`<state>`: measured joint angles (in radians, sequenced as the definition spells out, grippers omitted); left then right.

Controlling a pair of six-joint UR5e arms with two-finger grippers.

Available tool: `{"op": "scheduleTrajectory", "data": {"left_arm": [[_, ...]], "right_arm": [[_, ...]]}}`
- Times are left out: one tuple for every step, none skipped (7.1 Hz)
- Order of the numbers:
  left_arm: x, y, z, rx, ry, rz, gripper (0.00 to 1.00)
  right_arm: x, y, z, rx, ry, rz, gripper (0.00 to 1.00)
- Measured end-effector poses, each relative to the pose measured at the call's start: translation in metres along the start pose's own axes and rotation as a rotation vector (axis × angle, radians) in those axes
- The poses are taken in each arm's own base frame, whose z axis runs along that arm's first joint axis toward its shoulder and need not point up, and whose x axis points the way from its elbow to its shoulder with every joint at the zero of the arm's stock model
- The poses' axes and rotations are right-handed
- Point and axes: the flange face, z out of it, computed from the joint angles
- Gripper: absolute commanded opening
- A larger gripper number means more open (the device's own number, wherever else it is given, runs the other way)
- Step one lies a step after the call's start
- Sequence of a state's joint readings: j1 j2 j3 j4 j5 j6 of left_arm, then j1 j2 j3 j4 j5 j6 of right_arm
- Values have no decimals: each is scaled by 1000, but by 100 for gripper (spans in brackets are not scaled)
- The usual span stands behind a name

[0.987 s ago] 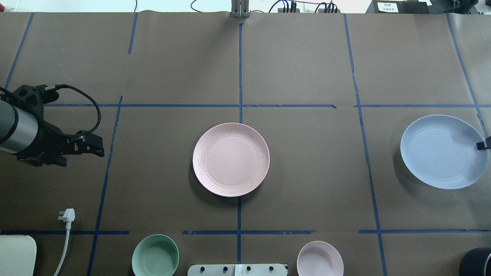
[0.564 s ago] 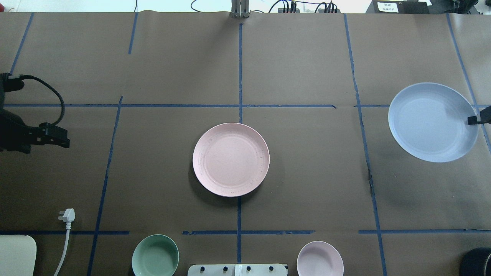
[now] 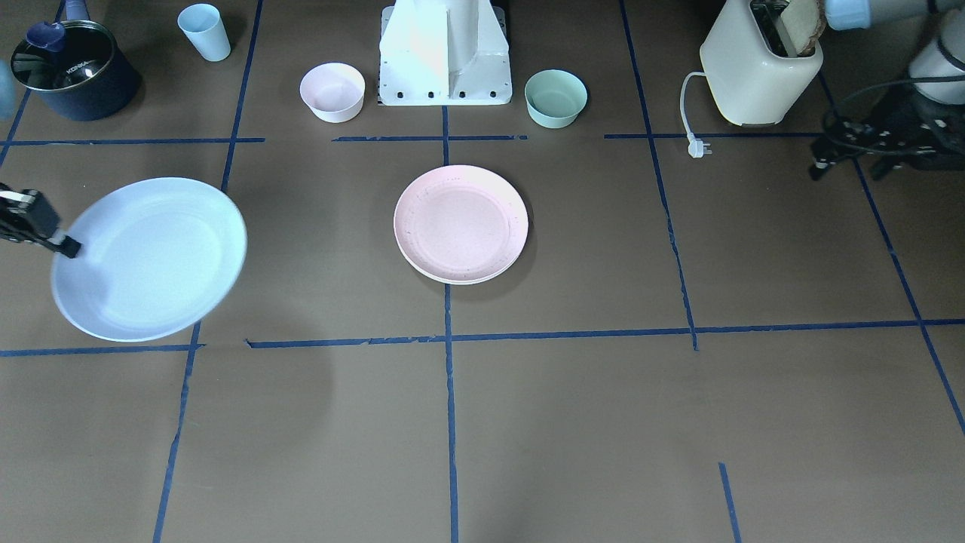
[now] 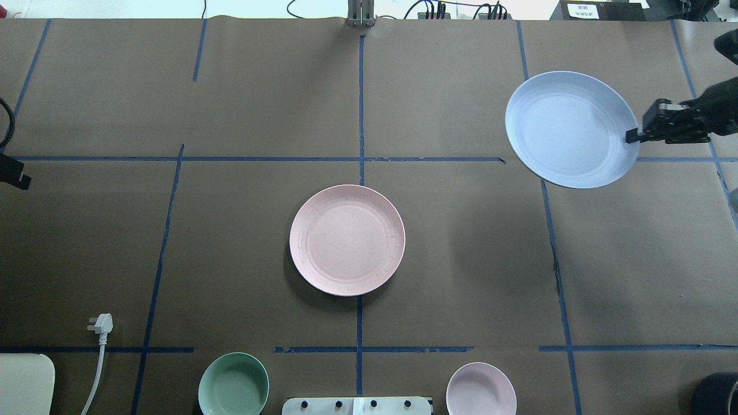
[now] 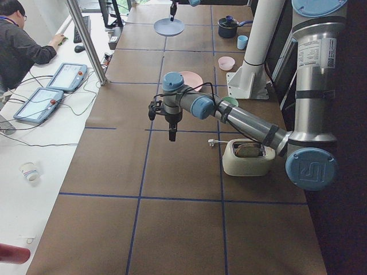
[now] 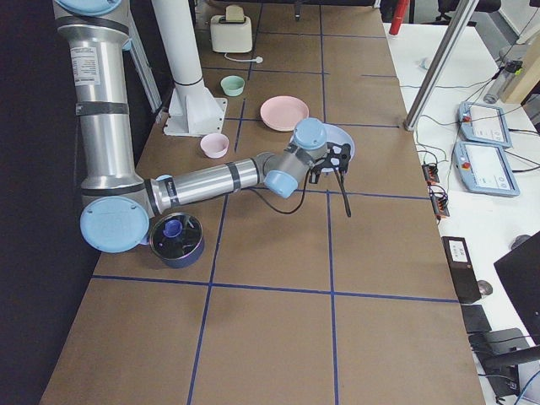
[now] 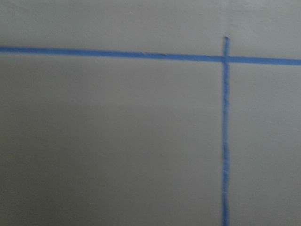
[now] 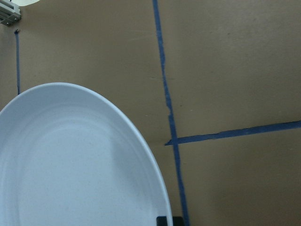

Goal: Stack three plates with pink and blue
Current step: 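Lower the light blue plate onto the pink plate while the left arm retracts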

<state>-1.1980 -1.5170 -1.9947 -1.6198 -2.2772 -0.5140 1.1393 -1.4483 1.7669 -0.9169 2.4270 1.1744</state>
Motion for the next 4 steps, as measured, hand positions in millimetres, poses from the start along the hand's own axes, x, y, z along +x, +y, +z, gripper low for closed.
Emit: {"op": "scheduleTrajectory", "data": {"left_arm": [[-41,-9,0,-10,10,30,100],[-77,-14,-1,-15,19,61,100],[-103,-17,0,-18,22,84,100],[-115,-17,2,-22,22,90,100]], "right_arm": [[-54,13,28,-14,-1,26,0],[-99,39,59,-13,2,38,0],[-138,70,93,-11,11,36,0],[-170,103,125,-7,28,24,0]]}}
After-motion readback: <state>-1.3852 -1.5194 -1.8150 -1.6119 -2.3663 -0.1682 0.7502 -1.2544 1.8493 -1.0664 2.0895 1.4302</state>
